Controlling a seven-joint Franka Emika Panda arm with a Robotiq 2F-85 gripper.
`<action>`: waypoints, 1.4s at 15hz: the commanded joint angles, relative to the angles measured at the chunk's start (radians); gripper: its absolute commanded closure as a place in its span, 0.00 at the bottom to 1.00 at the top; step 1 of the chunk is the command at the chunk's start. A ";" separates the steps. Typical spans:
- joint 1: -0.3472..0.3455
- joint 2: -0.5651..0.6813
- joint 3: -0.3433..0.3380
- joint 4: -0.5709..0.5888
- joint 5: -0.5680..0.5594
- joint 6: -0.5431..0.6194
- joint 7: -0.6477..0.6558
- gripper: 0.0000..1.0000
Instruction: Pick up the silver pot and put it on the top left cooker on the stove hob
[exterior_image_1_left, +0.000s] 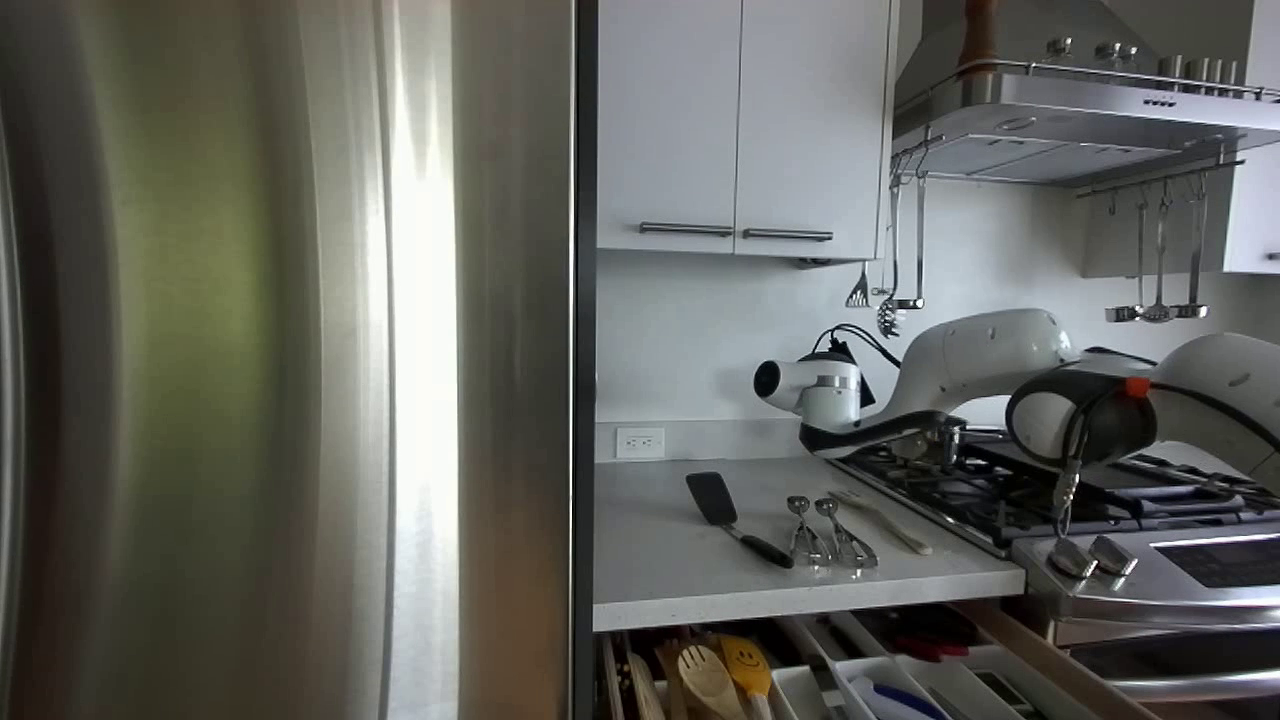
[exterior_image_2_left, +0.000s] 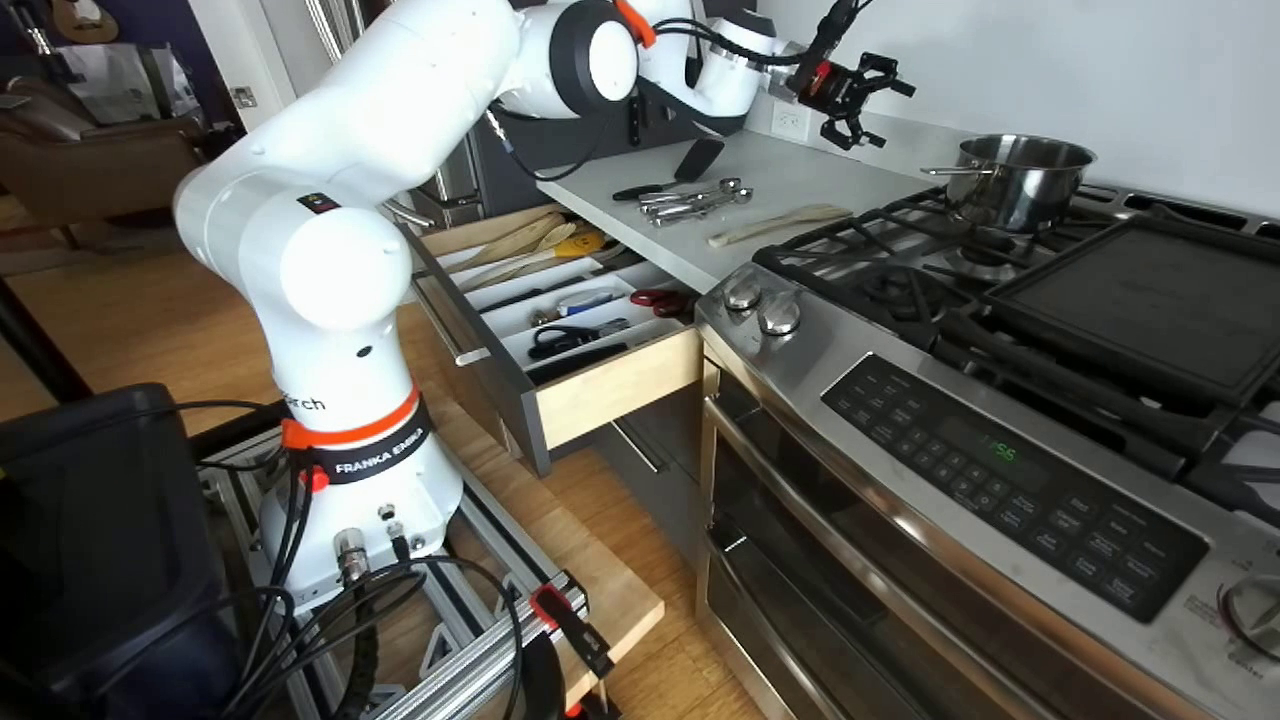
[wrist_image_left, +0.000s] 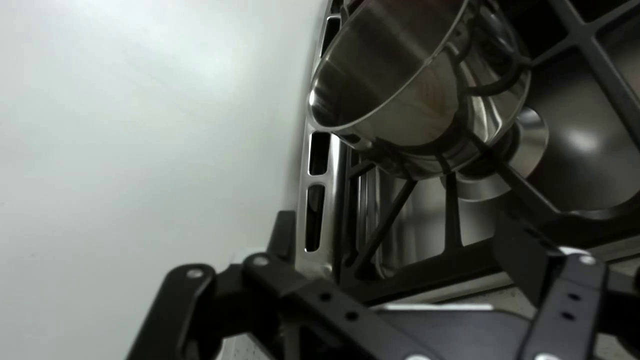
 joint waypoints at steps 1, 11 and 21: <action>-0.003 -0.151 0.001 -0.233 -0.035 0.115 -0.060 0.00; 0.019 -0.396 0.021 -0.635 -0.035 -0.112 0.401 0.00; -0.024 -0.718 0.138 -1.118 0.220 -0.268 1.020 0.00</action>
